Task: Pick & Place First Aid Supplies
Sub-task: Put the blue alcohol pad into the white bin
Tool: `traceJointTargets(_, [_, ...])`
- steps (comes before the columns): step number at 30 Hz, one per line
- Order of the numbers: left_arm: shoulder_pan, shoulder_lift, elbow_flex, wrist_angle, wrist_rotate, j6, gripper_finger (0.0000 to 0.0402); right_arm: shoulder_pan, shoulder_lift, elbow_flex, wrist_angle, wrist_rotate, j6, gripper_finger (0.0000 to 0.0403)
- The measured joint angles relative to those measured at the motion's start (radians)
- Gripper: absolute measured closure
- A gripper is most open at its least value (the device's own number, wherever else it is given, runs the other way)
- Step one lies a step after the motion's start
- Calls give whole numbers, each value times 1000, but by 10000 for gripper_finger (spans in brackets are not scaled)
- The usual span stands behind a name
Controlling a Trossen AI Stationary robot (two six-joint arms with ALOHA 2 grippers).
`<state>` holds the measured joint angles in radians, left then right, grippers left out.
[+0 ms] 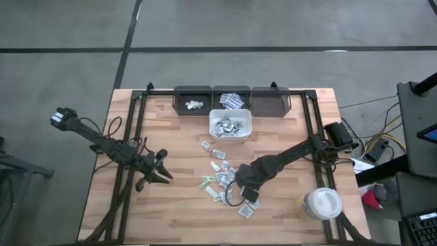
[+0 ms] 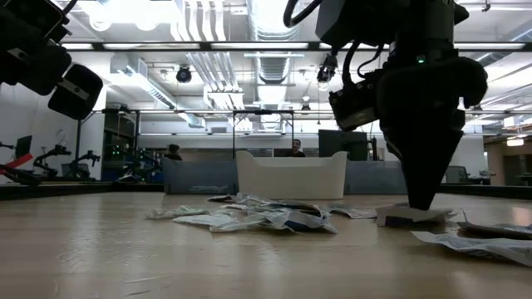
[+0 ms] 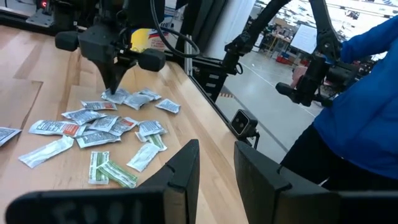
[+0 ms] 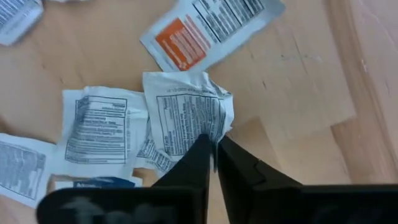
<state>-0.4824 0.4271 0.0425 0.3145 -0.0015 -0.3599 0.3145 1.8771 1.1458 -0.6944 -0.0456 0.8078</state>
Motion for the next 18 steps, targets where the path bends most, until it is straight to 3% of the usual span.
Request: traceJointTargets(18, [0,0,0,0,0,4,307,-2,-17,81,-173,-30,-70,394])
